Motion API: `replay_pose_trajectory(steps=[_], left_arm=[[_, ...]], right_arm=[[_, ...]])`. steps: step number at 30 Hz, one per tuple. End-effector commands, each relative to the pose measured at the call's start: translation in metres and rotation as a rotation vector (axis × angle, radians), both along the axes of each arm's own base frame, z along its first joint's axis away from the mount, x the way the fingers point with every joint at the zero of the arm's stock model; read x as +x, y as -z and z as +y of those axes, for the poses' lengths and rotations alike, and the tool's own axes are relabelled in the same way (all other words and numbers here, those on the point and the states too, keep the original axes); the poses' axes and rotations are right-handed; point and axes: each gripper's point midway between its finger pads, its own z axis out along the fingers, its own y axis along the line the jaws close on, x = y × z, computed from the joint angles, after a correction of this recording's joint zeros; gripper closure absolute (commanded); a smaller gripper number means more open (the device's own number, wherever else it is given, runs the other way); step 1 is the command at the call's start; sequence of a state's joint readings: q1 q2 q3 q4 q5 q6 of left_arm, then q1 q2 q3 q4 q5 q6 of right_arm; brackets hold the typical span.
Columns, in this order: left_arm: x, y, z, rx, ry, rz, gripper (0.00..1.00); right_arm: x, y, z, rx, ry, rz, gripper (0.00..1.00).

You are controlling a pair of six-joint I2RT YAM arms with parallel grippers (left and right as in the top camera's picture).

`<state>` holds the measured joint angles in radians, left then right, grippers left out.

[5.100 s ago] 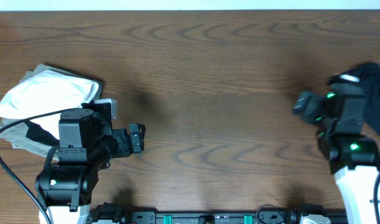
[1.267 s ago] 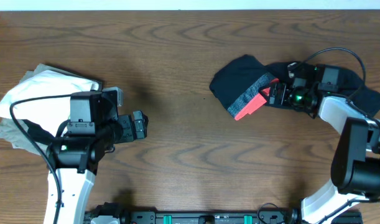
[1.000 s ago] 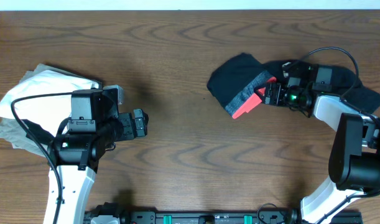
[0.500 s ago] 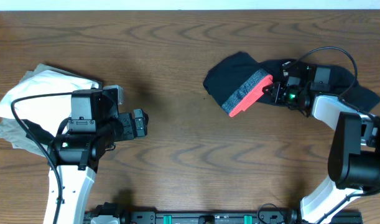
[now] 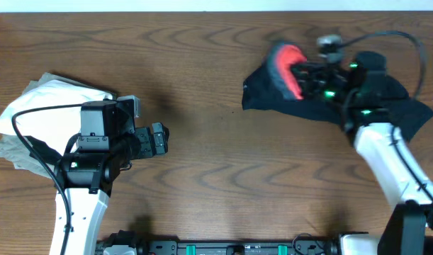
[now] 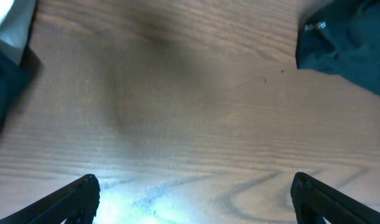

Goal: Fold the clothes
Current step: 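Drag the leggings leftward toward the table center with the right gripper, then reach the left gripper to the waistband near the right gripper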

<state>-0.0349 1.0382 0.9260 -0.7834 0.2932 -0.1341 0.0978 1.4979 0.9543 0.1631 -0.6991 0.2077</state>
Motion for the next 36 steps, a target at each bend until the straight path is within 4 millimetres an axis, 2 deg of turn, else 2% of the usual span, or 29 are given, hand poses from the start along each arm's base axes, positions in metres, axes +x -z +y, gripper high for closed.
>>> replay_pose_trajectory(steps=[1, 3, 4, 5, 7, 11, 15, 18, 20, 23, 26, 29, 31, 33, 36], left_arm=[[0.002, -0.005, -0.003, -0.007, 0.011, -0.010, 0.02], [0.002, -0.005, -0.003, -0.007, 0.011, -0.009, 0.02], [0.002, -0.004, -0.003, -0.007, 0.011, -0.009, 0.02], [0.001, -0.004, -0.003, -0.007, 0.011, -0.006, 0.02], [0.000, -0.004, -0.003, -0.007, 0.011, -0.002, 0.02], [-0.001, -0.003, -0.003, -0.006, 0.012, 0.003, 0.02], [0.001, -0.004, -0.004, -0.010, 0.015, -0.007, 0.02], [0.005, -0.008, -0.013, -0.021, 0.048, -0.033, 0.02], [0.010, -0.015, -0.032, -0.066, 0.112, -0.071, 0.02], [0.020, -0.019, -0.054, -0.091, 0.183, -0.112, 0.02], [0.032, -0.012, -0.073, -0.104, 0.224, -0.115, 0.02], [0.042, 0.008, -0.090, -0.124, 0.236, -0.065, 0.02], [0.046, 0.022, -0.101, -0.131, 0.255, -0.029, 0.01], [0.051, 0.039, -0.119, -0.153, 0.302, 0.001, 0.14], [0.057, 0.058, -0.141, -0.182, 0.358, 0.021, 0.16]], right_arm=[[-0.049, -0.043, 0.089, 0.069, -0.309, -0.116, 0.54], [-0.065, -0.050, 0.119, 0.060, -0.369, -0.153, 0.12], [-0.066, -0.049, 0.126, 0.046, -0.357, -0.159, 0.01], [-0.063, -0.046, 0.129, 0.029, -0.324, -0.154, 0.01], [-0.052, -0.036, 0.122, -0.013, -0.233, -0.123, 0.01], [-0.034, -0.006, 0.087, -0.087, -0.096, -0.006, 0.01], [-0.020, 0.028, 0.030, -0.156, 0.062, 0.149, 0.01], [-0.016, 0.059, -0.027, -0.240, 0.239, 0.286, 0.01], [-0.022, 0.082, -0.068, -0.317, 0.367, 0.393, 0.01], [-0.039, 0.103, -0.110, -0.400, 0.489, 0.518, 0.01], [-0.059, 0.119, -0.138, -0.446, 0.554, 0.632, 0.01], [-0.075, 0.127, -0.170, -0.482, 0.645, 0.716, 0.01], [-0.081, 0.129, -0.186, -0.481, 0.693, 0.746, 0.01], [-0.083, 0.130, -0.198, -0.440, 0.745, 0.774, 0.01], [-0.084, 0.129, -0.204, -0.395, 0.755, 0.786, 0.01]])
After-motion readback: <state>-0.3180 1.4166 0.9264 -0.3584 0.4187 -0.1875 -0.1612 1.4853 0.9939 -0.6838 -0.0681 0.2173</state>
